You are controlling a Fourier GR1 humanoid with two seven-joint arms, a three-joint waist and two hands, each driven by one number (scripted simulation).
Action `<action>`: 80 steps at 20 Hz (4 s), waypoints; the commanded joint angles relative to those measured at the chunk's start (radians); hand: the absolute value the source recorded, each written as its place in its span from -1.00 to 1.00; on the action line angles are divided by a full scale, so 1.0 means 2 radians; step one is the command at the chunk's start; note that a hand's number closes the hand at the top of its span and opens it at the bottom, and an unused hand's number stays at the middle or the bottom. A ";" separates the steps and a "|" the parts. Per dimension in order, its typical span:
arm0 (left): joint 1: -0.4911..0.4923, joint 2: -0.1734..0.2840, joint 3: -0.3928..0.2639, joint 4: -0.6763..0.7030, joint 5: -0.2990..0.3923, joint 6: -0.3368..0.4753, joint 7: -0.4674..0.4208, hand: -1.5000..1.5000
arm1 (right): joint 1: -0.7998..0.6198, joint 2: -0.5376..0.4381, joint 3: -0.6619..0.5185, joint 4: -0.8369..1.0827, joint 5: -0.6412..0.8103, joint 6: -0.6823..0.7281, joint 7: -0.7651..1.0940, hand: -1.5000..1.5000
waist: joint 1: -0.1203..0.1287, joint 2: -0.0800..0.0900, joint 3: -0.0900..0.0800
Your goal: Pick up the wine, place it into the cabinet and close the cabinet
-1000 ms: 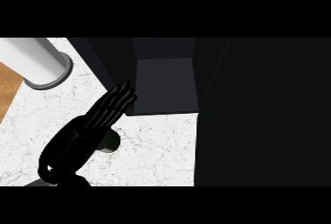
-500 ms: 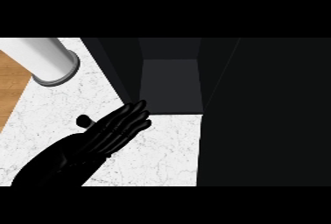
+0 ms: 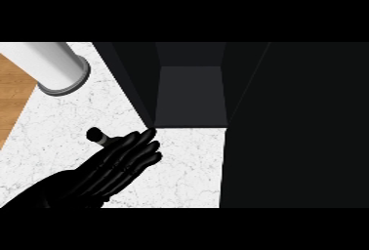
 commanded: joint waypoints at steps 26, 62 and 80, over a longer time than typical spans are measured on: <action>-0.044 0.050 0.143 -0.052 0.045 0.039 0.066 -1.00 | 0.043 -0.023 0.008 -0.136 -0.018 -0.019 0.064 -1.00 | -0.001 0.000 0.000; 0.005 0.059 0.244 0.306 -0.048 -0.251 -0.157 -1.00 | -0.024 -0.018 0.025 -0.142 -0.013 -0.050 0.117 -1.00 | -0.008 0.003 0.000; -0.038 0.040 0.235 0.519 -0.224 -0.266 -0.350 -1.00 | -0.004 -0.022 0.051 -0.163 0.003 -0.052 0.128 -1.00 | -0.014 0.003 -0.001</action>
